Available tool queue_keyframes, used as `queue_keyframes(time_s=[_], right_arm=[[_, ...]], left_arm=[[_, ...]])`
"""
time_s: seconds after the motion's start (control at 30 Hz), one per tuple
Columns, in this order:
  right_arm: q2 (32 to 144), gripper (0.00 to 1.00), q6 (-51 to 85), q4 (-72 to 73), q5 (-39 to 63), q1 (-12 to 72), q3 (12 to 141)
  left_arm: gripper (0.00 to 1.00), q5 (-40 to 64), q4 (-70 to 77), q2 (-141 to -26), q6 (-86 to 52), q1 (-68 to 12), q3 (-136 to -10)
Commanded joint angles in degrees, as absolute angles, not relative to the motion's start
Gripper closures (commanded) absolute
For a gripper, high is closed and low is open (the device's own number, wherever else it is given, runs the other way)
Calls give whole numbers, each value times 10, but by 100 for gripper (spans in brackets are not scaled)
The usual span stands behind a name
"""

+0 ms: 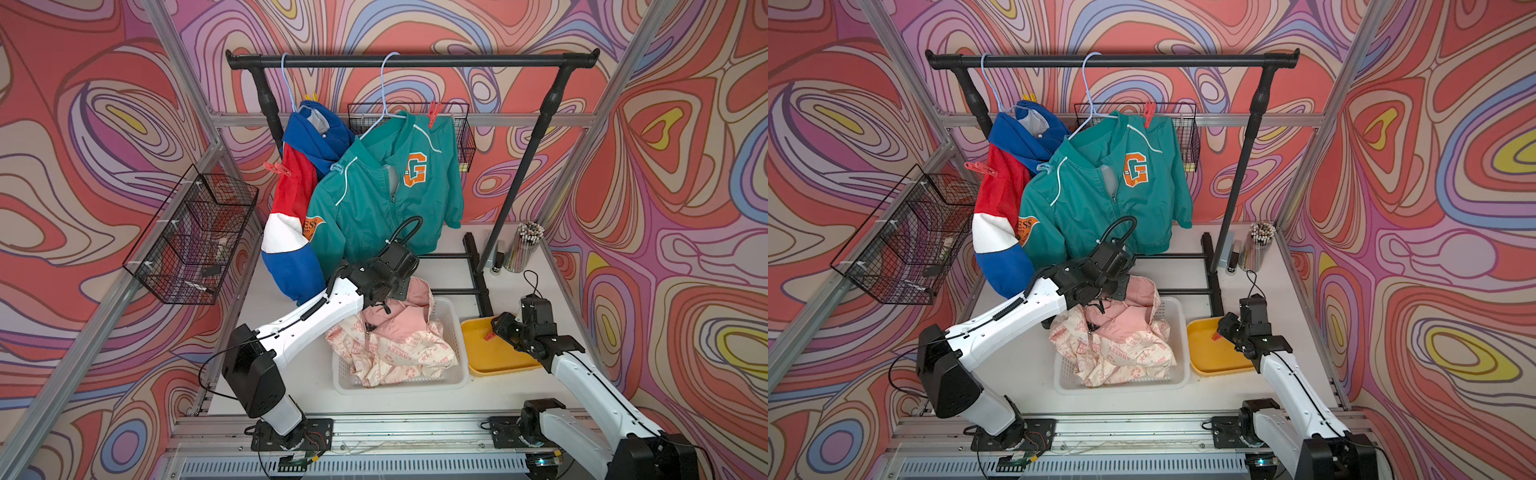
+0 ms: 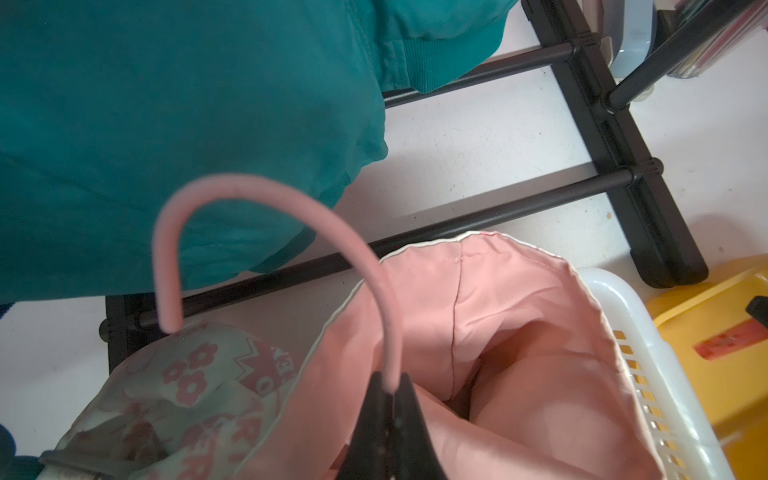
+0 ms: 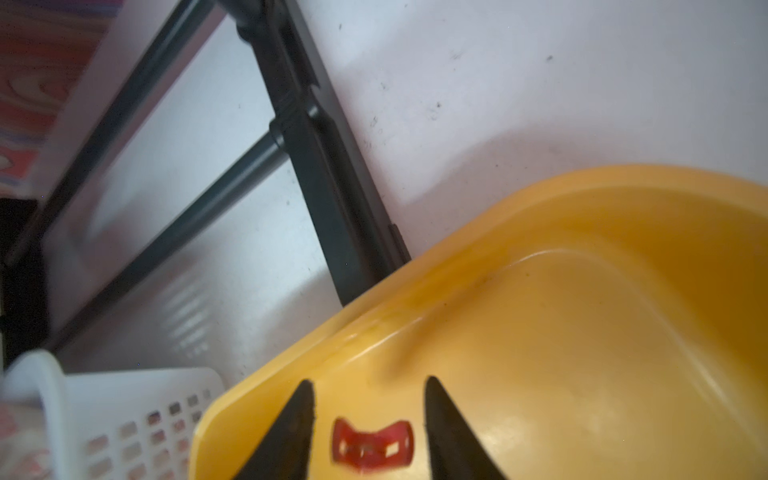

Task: Remove the clothespins securing jackets to the hanger
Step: Place the clothespin in the storage box.

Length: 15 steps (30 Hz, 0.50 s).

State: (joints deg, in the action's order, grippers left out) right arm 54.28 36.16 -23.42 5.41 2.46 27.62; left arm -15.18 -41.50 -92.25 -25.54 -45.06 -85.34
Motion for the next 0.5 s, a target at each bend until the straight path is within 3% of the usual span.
queue_keyframes(time_s=[0.0, 0.07, 0.23, 0.33, 0.47], right_arm=[[522, 31, 346, -239, 41, 23, 282], [503, 27, 335, -256, 39, 23, 295], [445, 28, 316, -328, 13, 82, 372], [439, 32, 322, -353, -15, 181, 424], [469, 39, 347, -347, -91, 373, 476]], left_arm=[[100, -145, -412, -913, -275, -456, -846], [100, -150, -413, -914, -272, -460, -849], [100, -165, -420, -915, -267, -469, -861], [100, -180, -428, -914, -263, -480, -875], [100, -215, -440, -920, -258, -499, -896]])
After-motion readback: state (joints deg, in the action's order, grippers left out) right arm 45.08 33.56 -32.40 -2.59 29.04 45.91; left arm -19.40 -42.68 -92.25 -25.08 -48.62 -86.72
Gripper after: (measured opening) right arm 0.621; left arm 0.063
